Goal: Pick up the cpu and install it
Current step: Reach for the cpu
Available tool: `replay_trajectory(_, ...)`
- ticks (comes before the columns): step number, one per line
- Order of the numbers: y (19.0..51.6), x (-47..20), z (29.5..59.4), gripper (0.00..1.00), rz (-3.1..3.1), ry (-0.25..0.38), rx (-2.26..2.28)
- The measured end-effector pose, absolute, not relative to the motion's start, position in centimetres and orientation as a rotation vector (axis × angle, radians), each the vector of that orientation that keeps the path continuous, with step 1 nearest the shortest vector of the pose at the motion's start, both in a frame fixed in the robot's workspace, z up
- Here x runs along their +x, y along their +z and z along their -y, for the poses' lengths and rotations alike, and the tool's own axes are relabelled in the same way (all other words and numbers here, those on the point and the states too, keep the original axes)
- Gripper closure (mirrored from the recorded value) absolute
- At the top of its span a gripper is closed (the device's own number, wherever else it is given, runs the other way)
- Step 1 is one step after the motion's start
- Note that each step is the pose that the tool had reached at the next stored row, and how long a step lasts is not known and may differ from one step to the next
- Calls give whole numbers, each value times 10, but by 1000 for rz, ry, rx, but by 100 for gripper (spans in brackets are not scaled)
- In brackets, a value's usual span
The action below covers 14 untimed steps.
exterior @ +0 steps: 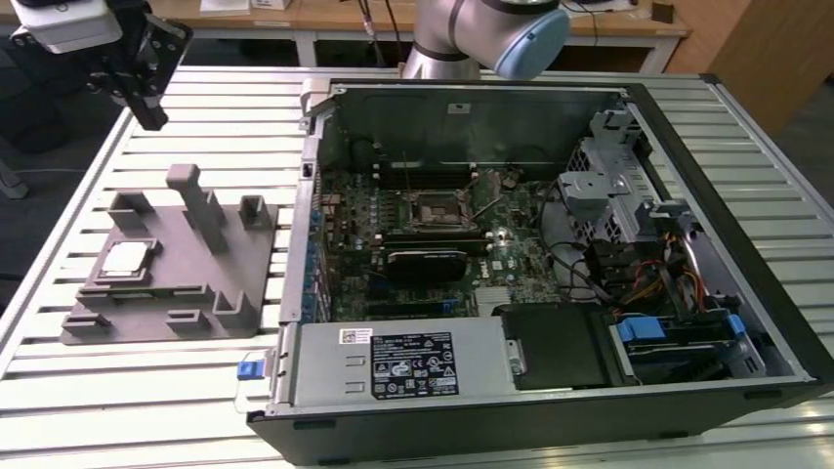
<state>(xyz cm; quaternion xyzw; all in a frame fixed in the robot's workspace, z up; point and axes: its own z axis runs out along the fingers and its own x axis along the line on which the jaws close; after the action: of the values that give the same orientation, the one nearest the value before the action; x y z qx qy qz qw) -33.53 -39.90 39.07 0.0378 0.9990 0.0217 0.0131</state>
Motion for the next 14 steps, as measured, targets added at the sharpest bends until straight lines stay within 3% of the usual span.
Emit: replay_trajectory(14,390,-364,399,89,-3113,68,118)
